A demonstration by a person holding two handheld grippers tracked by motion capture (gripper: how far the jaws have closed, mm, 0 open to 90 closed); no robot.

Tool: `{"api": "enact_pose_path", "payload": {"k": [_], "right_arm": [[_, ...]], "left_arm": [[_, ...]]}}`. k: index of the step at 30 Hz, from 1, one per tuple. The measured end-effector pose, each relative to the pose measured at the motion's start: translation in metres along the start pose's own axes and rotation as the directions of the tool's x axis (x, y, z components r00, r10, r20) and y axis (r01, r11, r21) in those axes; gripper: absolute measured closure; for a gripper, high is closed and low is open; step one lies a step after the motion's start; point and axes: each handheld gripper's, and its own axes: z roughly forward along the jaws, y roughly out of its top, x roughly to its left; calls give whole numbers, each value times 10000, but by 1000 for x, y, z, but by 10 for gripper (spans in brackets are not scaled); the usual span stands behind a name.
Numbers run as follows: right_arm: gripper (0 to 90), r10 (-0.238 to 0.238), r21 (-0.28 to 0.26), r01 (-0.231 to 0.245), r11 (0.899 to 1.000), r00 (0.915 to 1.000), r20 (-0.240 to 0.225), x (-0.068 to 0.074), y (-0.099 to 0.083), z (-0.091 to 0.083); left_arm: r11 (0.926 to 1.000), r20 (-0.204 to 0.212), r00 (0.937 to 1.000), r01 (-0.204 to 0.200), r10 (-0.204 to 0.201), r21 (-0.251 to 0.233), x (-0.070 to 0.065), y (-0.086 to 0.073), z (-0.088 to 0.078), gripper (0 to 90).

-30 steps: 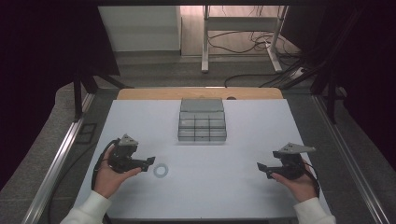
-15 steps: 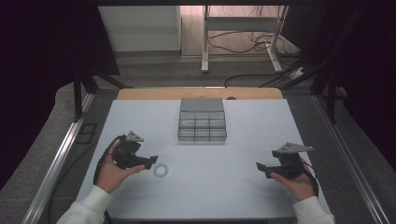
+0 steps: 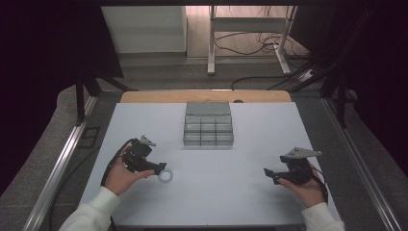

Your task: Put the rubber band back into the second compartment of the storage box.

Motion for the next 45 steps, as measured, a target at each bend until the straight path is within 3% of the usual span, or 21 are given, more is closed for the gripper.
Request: {"api": "enact_pose_path", "payload": {"k": [11, 18, 24, 35, 41, 44, 45], "right_arm": [[170, -44, 66, 44, 10000, 10000, 12, 1, 0, 1], [169, -54, 114, 53, 9999, 10000, 27, 1, 0, 2], [169, -69, 140, 68, 9999, 10000, 56, 1, 0, 2], [169, -116, 183, 115, 9998, 9999, 54, 1, 0, 2], [169, -120, 188, 119, 9998, 9999, 60, 1, -1, 3], [169, -82, 204, 81, 9998, 9999, 77, 1, -1, 2], [169, -82, 204, 81, 9998, 9999, 77, 1, -1, 2]], "left_arm": [[9971, -27, 10000, 21, -19, 767, 1, 4, 12, 154], [9902, 55, 10000, -77, 70, 1397, 1, 5, 23, 154], [9867, -6, 9999, -132, 135, 1622, 0, 7, 30, 156], [9713, 17, 9993, -355, 361, 2354, 0, 7, 45, 155], [9642, -29, 9983, -562, 590, 2590, -3, 6, 49, 254], [9632, 269, 9976, -694, 646, 2597, -4, 7, 49, 389], [9631, 400, 9972, -712, 630, 2594, -4, 7, 49, 389]]}}
